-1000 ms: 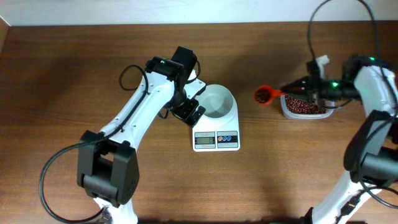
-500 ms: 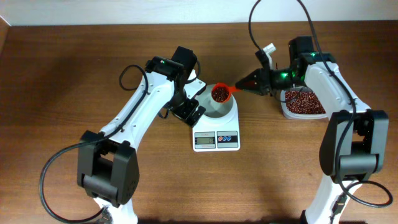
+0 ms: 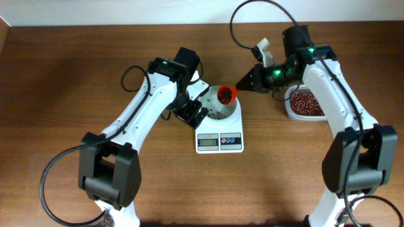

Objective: Scoop item into bowl and weigh 50g on scale
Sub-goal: 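Tilt scoop with right gripper to pour beans into bowl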

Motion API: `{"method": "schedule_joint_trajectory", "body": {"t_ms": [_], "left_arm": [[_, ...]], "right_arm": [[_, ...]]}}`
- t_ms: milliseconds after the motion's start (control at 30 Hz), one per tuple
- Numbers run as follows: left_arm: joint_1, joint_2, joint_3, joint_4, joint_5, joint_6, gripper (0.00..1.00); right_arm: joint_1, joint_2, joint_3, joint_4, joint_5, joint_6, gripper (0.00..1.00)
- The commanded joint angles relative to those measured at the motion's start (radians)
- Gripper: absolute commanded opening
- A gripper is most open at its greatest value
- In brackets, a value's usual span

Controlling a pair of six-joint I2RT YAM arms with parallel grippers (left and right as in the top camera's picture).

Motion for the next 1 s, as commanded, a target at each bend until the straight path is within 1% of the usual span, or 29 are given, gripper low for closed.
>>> {"method": "schedule_joint_trajectory", "body": {"t_ms": [0,100,167,233,433,667,733,800,833,900,933,967], "left_arm": [[-0.003,0.009,0.003,0.002,0.004,0.005,0.99],[-0.003,0.009,0.003,0.002,0.004,0.005,0.99],[-0.003,0.009,0.003,0.002,0.004,0.005,0.99],[-0.003,0.009,0.003,0.002,0.004,0.005,0.99],[-0.003,0.009,0.003,0.002,0.004,0.005,0.99],[-0.003,0.009,0.003,0.002,0.004,0.005,0.99],[-0.003,0.009,0.003,0.002,0.004,0.005,0.99],[-0.003,0.009,0.003,0.002,0.004,0.005,0.99],[-0.003,0.009,0.003,0.002,0.004,0.005,0.99],[-0.003,0.009,0.003,0.002,0.004,0.005,0.99],[-0.003,0.009,0.003,0.002,0.004,0.005,0.99],[-0.003,0.009,0.003,0.002,0.004,0.005,0.99]], "right_arm": [[0.051,-0.064,0.023,0.0,0.156,-0.01,0.04],[0.097,-0.098,0.03,0.0,0.262,-0.063,0.04],[0.114,-0.101,0.037,0.001,0.346,-0.063,0.04],[0.12,-0.101,0.037,0.013,0.352,-0.098,0.04],[0.12,-0.101,0.037,0.053,0.295,-0.1,0.04],[0.13,-0.101,0.037,0.038,0.277,-0.1,0.04],[0.162,-0.101,0.037,0.037,0.315,-0.105,0.04],[0.192,-0.101,0.037,0.045,0.481,-0.1,0.04],[0.194,-0.101,0.037,0.046,0.474,-0.104,0.04],[0.195,-0.101,0.037,0.029,0.425,-0.164,0.04],[0.192,-0.101,0.037,0.027,0.445,-0.111,0.04],[0.192,-0.101,0.037,0.027,0.414,-0.113,0.04]]}}
